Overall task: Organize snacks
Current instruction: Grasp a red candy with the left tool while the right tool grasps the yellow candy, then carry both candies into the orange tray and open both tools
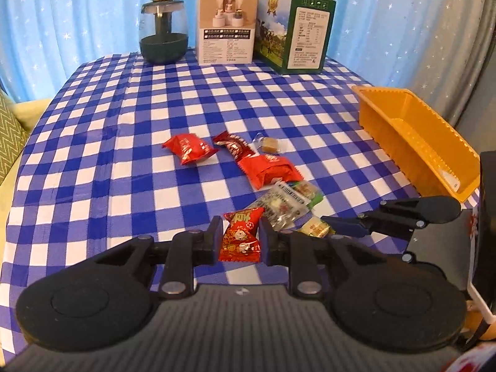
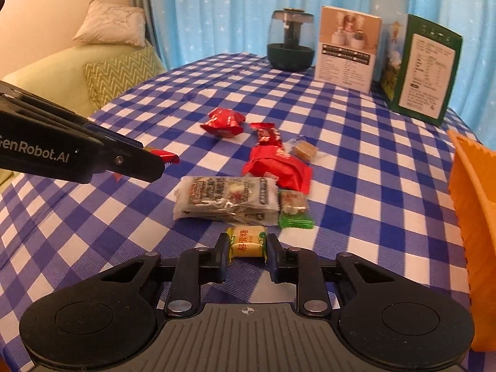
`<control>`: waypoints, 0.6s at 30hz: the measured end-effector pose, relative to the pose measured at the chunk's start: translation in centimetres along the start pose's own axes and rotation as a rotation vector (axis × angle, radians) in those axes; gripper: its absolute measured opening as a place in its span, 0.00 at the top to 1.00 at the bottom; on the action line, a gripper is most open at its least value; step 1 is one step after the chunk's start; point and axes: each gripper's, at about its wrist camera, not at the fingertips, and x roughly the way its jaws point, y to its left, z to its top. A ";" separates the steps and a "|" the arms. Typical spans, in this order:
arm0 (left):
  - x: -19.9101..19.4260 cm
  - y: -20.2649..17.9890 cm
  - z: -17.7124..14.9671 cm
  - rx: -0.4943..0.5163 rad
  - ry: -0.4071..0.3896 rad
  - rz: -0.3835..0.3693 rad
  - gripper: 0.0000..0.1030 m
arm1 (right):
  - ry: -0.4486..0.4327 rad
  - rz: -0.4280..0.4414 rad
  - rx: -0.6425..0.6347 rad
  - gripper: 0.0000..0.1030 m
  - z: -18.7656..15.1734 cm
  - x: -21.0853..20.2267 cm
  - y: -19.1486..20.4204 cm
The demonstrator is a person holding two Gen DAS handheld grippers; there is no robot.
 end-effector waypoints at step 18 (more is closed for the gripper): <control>0.5 -7.5 4.5 0.024 -0.090 -0.126 0.79 | -0.125 -0.236 0.185 0.76 1.6 -7.6 -7.9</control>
